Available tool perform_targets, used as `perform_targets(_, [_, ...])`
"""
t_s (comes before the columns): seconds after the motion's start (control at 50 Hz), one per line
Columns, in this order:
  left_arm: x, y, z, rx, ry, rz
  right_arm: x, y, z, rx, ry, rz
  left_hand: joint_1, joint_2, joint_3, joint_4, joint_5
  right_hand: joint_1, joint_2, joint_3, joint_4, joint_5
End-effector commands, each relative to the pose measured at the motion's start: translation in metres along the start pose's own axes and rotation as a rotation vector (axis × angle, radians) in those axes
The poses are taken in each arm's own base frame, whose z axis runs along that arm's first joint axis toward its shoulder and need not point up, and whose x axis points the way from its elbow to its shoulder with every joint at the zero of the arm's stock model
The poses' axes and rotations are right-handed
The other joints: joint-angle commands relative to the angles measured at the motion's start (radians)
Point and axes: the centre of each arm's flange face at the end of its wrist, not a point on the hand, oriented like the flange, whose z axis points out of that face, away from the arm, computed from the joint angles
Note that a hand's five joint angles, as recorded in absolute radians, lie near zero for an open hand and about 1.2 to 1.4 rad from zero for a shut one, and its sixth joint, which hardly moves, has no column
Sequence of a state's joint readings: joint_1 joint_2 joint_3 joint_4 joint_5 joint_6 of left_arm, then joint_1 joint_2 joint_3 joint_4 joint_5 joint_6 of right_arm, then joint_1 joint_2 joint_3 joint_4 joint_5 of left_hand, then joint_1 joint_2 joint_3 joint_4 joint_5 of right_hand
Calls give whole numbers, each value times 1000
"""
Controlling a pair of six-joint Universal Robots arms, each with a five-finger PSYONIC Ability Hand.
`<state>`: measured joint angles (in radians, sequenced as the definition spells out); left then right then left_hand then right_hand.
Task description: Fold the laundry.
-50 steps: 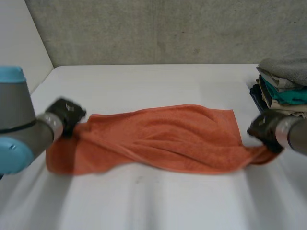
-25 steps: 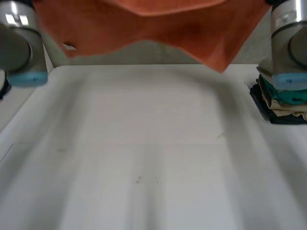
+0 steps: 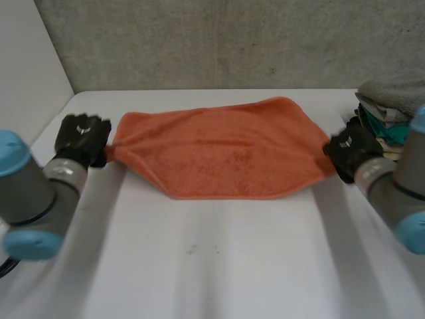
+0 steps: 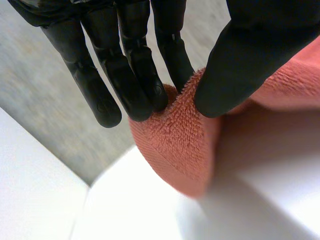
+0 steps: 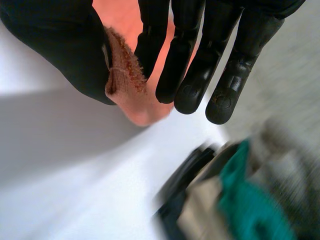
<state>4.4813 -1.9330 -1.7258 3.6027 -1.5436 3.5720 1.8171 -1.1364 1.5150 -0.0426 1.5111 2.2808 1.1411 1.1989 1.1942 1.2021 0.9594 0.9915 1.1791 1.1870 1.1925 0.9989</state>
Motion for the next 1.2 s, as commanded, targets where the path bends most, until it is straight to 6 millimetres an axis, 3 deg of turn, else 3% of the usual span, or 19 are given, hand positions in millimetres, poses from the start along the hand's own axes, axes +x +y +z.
perform_targets(0.02, [-9, 11, -85, -383, 206, 247, 7, 26, -75, -331, -296, -25, 255, 197, 202, 194, 262, 405, 217, 209, 204, 223])
perform_targets(0.1, [-15, 19, -112, -515, 298, 376, 16, 41, -93, -399, -326, -87, 255, 197, 202, 194, 262, 405, 217, 209, 204, 223])
perform_targets(0.22, [-19, 15, -103, -426, 244, 430, 23, 47, -82, -369, -236, -120, 255, 197, 202, 194, 262, 405, 217, 209, 204, 223])
perform_targets(0.34, [-22, 5, -67, -226, 102, 420, 27, 40, -55, -287, -143, -95, 255, 197, 202, 194, 262, 405, 217, 209, 204, 223])
perform_targets(0.46, [-11, 7, -24, -89, 49, 408, 6, 12, -13, -113, -62, -112, 255, 197, 202, 194, 262, 405, 217, 209, 204, 223])
perform_targets(0.5, [-8, 9, -1, -45, 23, 416, 12, 6, 2, -79, -2, -120, 255, 197, 202, 194, 262, 405, 217, 209, 204, 223])
perform_targets(0.54, [-10, 2, 18, 6, -13, 421, 33, -9, 24, -24, 135, -126, 255, 197, 202, 194, 262, 405, 217, 209, 204, 223])
perform_targets(0.56, [-14, -15, 41, 91, -67, 425, 44, -16, 30, 1, 189, -123, 255, 197, 202, 194, 262, 405, 217, 209, 204, 223])
perform_targets(0.58, [-16, -27, 52, 136, -100, 424, 64, -37, 39, 69, 302, -125, 255, 197, 202, 194, 262, 405, 217, 209, 204, 223])
perform_targets(0.64, [-30, -69, 78, 276, -218, 413, 98, -75, 44, 216, 479, -116, 255, 197, 202, 194, 262, 405, 217, 209, 204, 223])
perform_targets(0.66, [-37, -84, 83, 322, -256, 404, 121, -100, 42, 323, 601, -102, 255, 197, 202, 194, 262, 405, 217, 209, 204, 223])
perform_targets(0.68, [-45, -99, 87, 370, -298, 392, 131, -112, 39, 381, 659, -92, 255, 197, 202, 194, 262, 405, 217, 209, 204, 223])
perform_targets(0.7, [-61, -132, 92, 487, -382, 353, 141, -123, 36, 433, 712, -83, 255, 197, 202, 194, 262, 405, 217, 209, 204, 223])
perform_targets(0.76, [-86, -173, 92, 664, -473, 240, 168, -149, 22, 588, 874, -57, 255, 197, 202, 194, 262, 405, 217, 209, 204, 223])
perform_targets(0.84, [-106, -191, 89, 766, -502, 133, 177, -161, 12, 657, 924, -55, 255, 197, 202, 194, 262, 405, 217, 209, 204, 223])
perform_targets(0.9, [-110, -184, 90, 743, -495, 125, 166, -158, 15, 636, 875, -53, 255, 197, 202, 194, 262, 405, 217, 209, 204, 223])
perform_targets(0.98, [-99, -157, 93, 645, -441, 116, 143, -144, 24, 586, 789, -51, 255, 197, 202, 194, 262, 405, 217, 209, 204, 223])
perform_targets(1.1, [-75, -98, 93, 493, -353, 103, 115, -117, 36, 516, 684, -23, 255, 197, 202, 194, 262, 405, 217, 209, 204, 223])
perform_targets(1.2, [-51, -53, 86, 374, -279, 88, 76, -81, 50, 423, 548, 4, 255, 197, 202, 194, 262, 405, 217, 209, 204, 223])
